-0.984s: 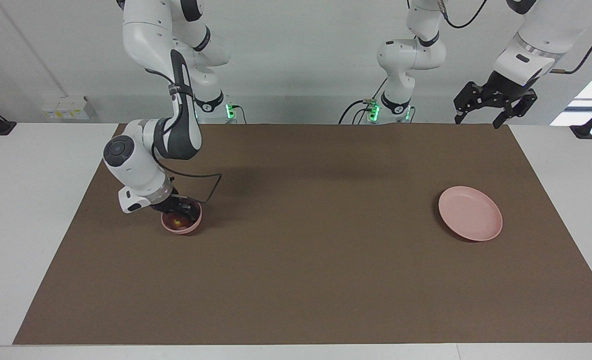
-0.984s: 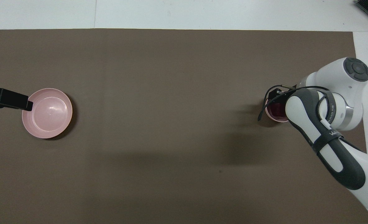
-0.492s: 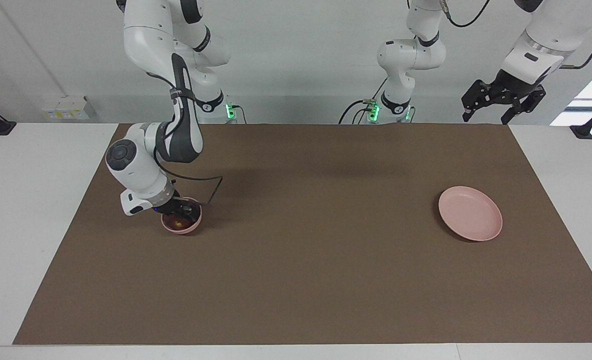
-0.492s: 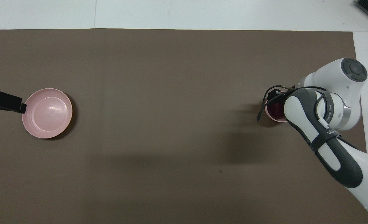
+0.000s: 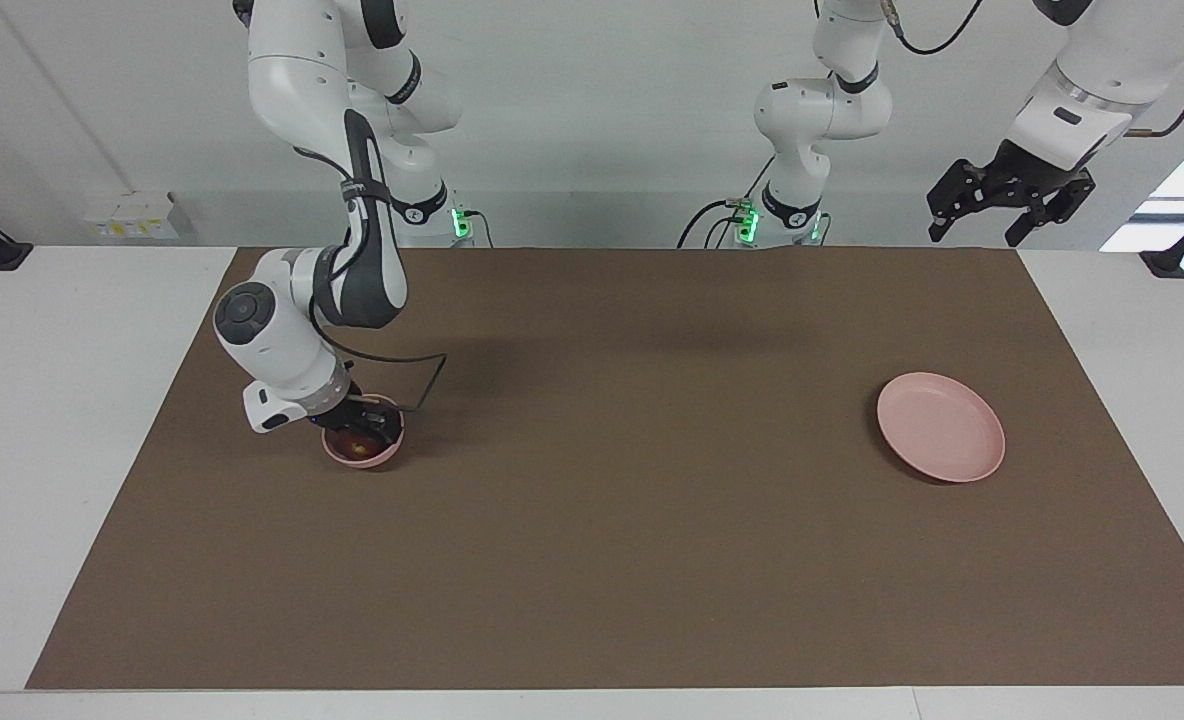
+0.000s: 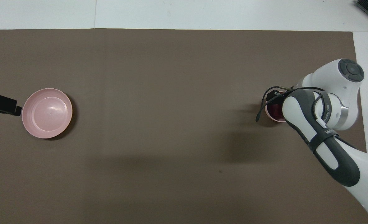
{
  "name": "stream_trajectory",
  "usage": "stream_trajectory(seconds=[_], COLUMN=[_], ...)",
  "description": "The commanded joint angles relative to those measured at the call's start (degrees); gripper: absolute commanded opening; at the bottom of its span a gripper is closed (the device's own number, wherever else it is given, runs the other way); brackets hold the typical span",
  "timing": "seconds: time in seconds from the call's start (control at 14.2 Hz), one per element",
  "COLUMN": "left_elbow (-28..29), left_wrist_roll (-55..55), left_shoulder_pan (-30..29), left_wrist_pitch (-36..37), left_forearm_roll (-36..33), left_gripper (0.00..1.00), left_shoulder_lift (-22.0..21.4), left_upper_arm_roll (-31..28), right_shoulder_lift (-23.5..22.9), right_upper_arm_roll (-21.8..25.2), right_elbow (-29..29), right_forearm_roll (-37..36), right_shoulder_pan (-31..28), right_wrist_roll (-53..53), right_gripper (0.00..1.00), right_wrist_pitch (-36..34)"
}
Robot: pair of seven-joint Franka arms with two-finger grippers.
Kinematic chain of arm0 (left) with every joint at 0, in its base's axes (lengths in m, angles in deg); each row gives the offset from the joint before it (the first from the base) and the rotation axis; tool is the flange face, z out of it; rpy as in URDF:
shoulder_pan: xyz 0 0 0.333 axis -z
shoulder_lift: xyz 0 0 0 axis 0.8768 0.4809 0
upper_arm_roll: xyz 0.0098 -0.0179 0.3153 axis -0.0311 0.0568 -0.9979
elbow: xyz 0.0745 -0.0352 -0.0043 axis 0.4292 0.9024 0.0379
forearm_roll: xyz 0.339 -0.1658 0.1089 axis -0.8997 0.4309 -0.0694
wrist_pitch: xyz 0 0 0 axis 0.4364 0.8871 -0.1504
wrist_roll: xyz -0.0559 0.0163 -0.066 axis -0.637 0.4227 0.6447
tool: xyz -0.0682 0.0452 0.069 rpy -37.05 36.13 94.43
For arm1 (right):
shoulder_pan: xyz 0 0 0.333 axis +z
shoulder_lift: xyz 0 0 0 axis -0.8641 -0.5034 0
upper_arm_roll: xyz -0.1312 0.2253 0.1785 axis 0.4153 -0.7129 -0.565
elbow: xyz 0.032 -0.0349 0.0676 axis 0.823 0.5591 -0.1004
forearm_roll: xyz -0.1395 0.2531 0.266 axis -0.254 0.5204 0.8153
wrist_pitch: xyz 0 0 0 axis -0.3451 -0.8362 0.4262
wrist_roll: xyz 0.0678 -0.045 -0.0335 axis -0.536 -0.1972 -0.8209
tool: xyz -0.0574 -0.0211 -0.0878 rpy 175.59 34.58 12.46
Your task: Move apple from plate to bowl
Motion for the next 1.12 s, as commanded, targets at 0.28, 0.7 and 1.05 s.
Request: stream_trajectory(seconds=[0.28, 0.7, 1.05], left_elbow=[-0.6, -0.6, -0.6], left_wrist_roll=[0.3, 0.3, 0.3], left_shoulder_pan=[-0.3, -0.3, -0.3], left_wrist_pitch=[0.8, 0.8, 0.8], left_forearm_roll=[-0.6, -0.6, -0.6], left_gripper=[1.00, 1.00, 1.00], left_shoulder_lift=[-0.3, -0.3, -0.3], left_upper_arm_roll=[-0.3, -0.3, -0.3], right_shoulder_lift=[0.3, 3.5, 12.6], right_upper_arm_roll=[-0.3, -0.1, 0.0], right_elbow=[0.7, -2.6, -6.3], right_forearm_roll=[-0.8, -1.3, -8.6], right_shoulder_pan=[0.0, 0.1, -0.2], right_wrist_roll=[1.2, 1.1, 0.8], right_gripper=[1.00, 1.00, 1.00], right_wrist_pitch=[1.4, -4.2, -16.1])
